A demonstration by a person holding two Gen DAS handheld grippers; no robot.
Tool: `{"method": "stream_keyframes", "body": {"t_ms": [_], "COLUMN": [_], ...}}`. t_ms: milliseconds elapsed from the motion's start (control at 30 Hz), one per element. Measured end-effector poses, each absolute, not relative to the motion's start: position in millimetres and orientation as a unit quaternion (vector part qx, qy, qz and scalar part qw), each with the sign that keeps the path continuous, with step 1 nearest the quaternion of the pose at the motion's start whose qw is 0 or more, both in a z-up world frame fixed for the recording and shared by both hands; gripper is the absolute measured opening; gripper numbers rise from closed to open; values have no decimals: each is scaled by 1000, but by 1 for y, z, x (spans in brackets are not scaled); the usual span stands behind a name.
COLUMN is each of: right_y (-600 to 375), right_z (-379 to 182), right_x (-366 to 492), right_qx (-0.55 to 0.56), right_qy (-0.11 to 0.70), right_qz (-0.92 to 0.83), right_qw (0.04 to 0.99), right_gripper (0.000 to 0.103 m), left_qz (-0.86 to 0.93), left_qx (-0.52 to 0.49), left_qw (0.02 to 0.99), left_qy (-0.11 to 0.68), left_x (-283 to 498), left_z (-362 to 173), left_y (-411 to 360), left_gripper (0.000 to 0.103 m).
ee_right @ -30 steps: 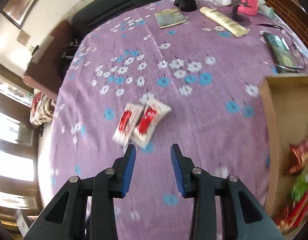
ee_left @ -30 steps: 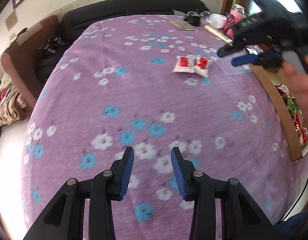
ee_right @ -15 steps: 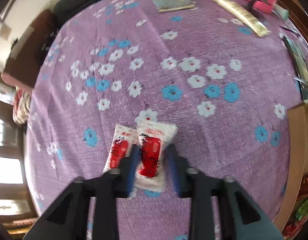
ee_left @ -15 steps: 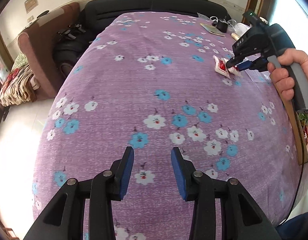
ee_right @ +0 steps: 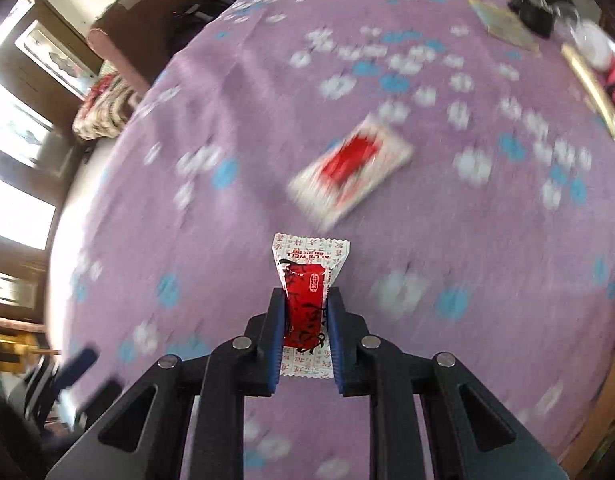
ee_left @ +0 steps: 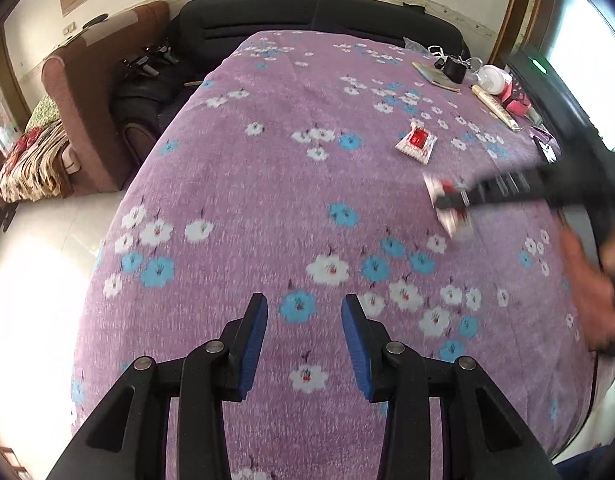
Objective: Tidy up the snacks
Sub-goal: 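Grasp a white-red packet with the right gripper while the left gripper grasps the other, then carry both white-red packets over the cardboard tray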
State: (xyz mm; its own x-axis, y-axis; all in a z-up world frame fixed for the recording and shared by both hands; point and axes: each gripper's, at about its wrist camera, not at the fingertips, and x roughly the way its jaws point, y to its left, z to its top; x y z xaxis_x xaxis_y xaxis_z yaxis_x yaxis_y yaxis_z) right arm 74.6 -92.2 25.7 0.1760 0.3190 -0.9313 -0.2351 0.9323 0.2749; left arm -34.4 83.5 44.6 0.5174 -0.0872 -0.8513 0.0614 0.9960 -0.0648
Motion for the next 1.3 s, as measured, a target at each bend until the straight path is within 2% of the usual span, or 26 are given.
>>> {"method": "stream_keyframes", "body": {"t_ms": [33, 133, 167, 533, 800, 833, 867, 933, 1300], "right_y": [-98, -123, -131, -210, -248, -252, -254, -258, -240], "right_z": [26, 26, 27, 46, 61, 62, 63, 63, 53], "right_x": [65, 41, 33, -41, -62, -64, -65, -65, -54], "right_qx": [38, 54, 59, 92, 108, 111, 113, 116, 120], "right_qy": [617, 622, 622, 596, 579, 578, 577, 576, 585], "right_qz": [179, 164, 156, 83, 48, 45, 42, 41, 69], "right_qw": [765, 764, 765, 793, 807, 807, 808, 808, 799], "right_gripper": [18, 18, 18, 18, 19, 18, 18, 19, 18], "left_qz": [-46, -64, -72, -159, -165, -164, -160, -152, -134], "left_qx": [-9, 13, 22, 112, 149, 146, 140, 124, 70], "left_qw": [872, 876, 878, 863, 850, 850, 850, 846, 855], "left_qy": [488, 477, 473, 466, 478, 480, 483, 496, 496], "left_x": [-31, -13, -5, 111, 154, 157, 159, 162, 85], "left_z": [46, 55, 58, 60, 35, 33, 30, 24, 20], "left_y": [81, 66, 60, -35, -76, -76, -75, -71, -37], "left_gripper": [41, 57, 60, 71, 71, 66, 52, 35, 33]}}
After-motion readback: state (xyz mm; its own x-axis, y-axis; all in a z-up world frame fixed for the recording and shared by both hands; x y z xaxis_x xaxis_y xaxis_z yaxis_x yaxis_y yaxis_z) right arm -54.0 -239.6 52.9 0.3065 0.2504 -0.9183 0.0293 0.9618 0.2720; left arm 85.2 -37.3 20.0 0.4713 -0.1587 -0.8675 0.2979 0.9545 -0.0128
